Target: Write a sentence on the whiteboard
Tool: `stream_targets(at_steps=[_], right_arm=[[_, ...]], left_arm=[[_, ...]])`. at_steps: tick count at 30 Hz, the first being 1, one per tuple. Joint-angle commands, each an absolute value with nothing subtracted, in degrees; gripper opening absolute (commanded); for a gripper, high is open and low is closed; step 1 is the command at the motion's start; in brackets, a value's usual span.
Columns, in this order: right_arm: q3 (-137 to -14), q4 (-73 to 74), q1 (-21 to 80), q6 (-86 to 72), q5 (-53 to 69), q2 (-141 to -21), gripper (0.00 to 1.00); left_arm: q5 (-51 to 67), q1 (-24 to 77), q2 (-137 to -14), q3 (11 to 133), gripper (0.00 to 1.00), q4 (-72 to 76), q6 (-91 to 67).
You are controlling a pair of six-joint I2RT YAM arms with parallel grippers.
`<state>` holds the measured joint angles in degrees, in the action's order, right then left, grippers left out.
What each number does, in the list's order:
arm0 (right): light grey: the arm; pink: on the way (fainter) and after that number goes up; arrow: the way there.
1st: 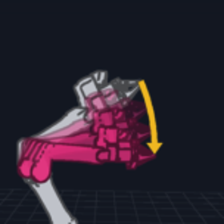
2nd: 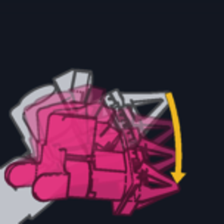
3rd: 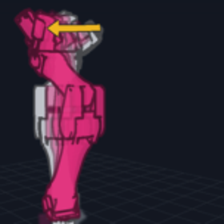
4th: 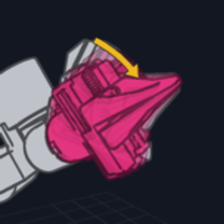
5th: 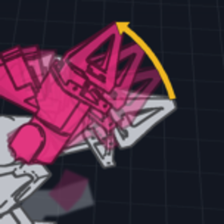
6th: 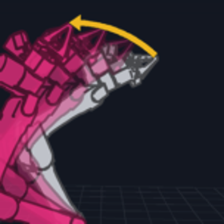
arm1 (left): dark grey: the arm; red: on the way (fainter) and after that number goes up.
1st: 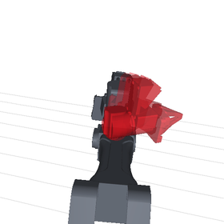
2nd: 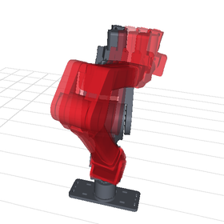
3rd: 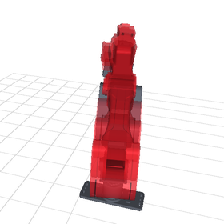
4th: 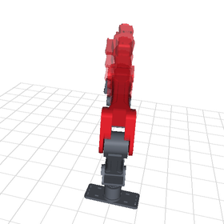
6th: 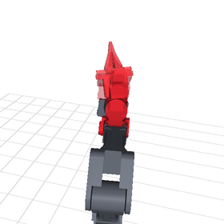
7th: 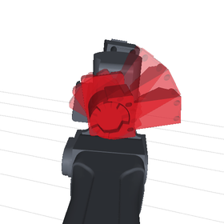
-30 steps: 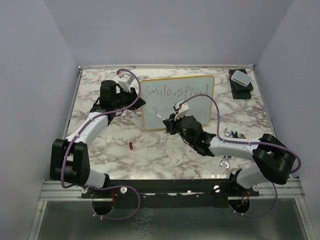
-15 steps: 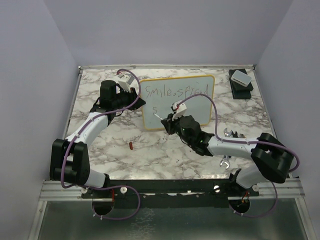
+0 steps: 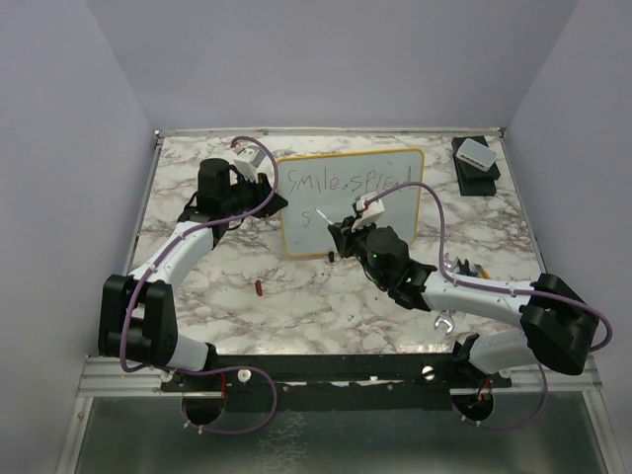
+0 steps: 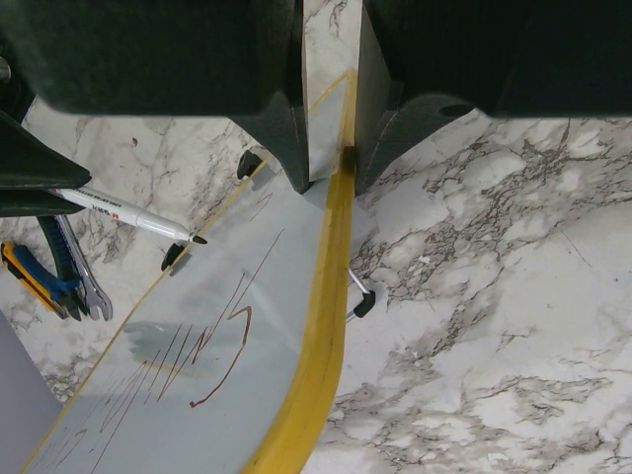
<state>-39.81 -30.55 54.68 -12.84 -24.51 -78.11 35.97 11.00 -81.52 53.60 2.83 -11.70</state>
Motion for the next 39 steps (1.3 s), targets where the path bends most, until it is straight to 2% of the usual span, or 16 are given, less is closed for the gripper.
stream_targets(at_steps=[1,32,39], right_arm=[[-38.99,-29.71,55.02,-12.23,-26.82,-79.02,0.01],[-36.41,-24.5,55.02,-16.34,-25.58,-80.07,0.01],[-36.61,-24.27,55.02,-16.35,-30.02,-78.45,0.01]], left_arm=[[34.89,11.97,-80.64,53.97,0.09,0.09,-11.85],[34.71,12.13,-80.2,53.88,0.09,0.1,-11.86],[34.72,12.13,-80.33,53.88,0.09,0.09,-11.86]])
